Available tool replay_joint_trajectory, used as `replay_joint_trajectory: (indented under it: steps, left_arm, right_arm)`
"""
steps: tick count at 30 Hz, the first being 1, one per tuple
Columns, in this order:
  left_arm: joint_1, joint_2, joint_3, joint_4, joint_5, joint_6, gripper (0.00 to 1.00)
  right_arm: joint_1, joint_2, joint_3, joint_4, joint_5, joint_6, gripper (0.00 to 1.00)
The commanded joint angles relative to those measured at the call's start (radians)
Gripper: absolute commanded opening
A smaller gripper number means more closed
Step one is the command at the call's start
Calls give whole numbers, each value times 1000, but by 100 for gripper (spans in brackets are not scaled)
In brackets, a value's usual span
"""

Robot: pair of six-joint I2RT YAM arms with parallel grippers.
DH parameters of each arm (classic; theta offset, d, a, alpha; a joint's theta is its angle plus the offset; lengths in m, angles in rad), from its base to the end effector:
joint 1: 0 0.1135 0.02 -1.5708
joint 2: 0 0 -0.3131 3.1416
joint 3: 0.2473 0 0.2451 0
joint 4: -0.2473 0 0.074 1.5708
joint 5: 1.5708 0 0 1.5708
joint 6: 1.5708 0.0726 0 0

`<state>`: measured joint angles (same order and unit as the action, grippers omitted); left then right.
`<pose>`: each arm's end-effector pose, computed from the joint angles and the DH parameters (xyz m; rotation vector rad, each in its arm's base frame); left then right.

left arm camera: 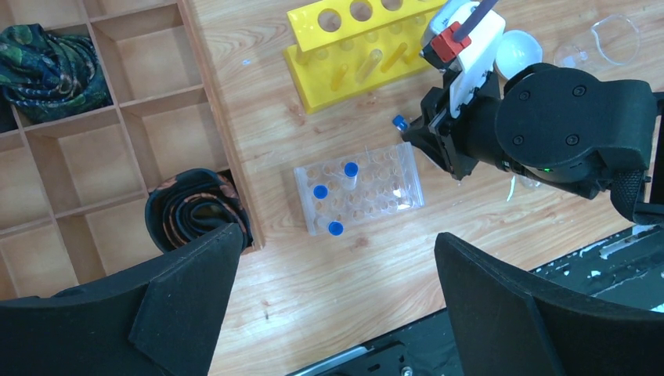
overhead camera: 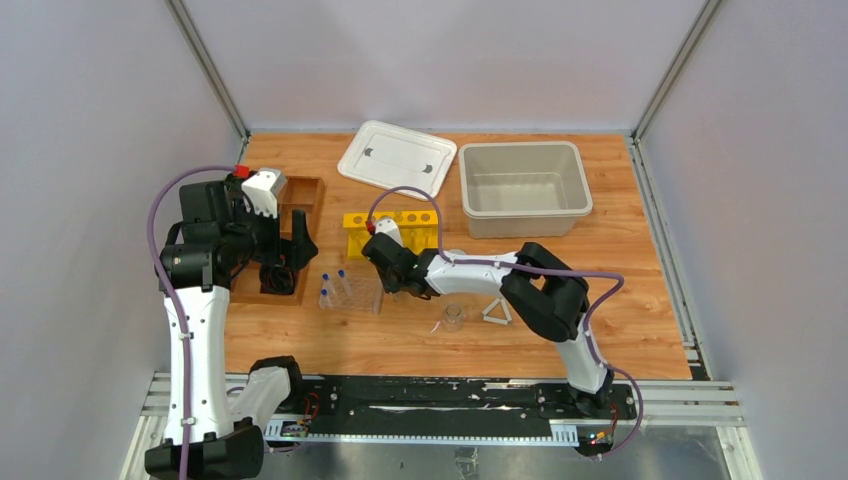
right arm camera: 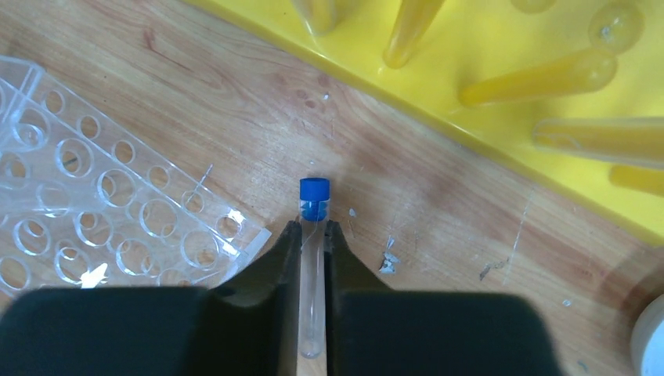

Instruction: Organize the chemistry lab equipment

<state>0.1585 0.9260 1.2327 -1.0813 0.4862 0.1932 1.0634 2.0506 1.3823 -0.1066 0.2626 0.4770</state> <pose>0.1426 -0.0116 0.3960 0.2741 2.2492 -0.3845 0.2551 0.4201 0.1903 -0.5558 2.2935 0.4663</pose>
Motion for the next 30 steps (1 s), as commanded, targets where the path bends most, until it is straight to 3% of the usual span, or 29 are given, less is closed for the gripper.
replay_joint_trajectory:
  steps: [1,12,20,23,30]
  left_arm:
    - [1,-19,20,-5,23,7,100]
    - [1,-35,10,-4,104,33,100]
    - [1,-62,2,-3,196,31,96]
    - [1,-77,-8,-3,251,26,92]
    - [1,-95,-5,-3,361,7,83]
  right_arm:
    - [-12,-7,2,-70,9,-14,3]
    - [-12,-295,-98,24,-81,11,0]
    - [3,-496,-208,363,-173,75,0]
    - [27,-516,-220,534,-179,101,0]
    - [76,-470,-163,675,-201,191,0]
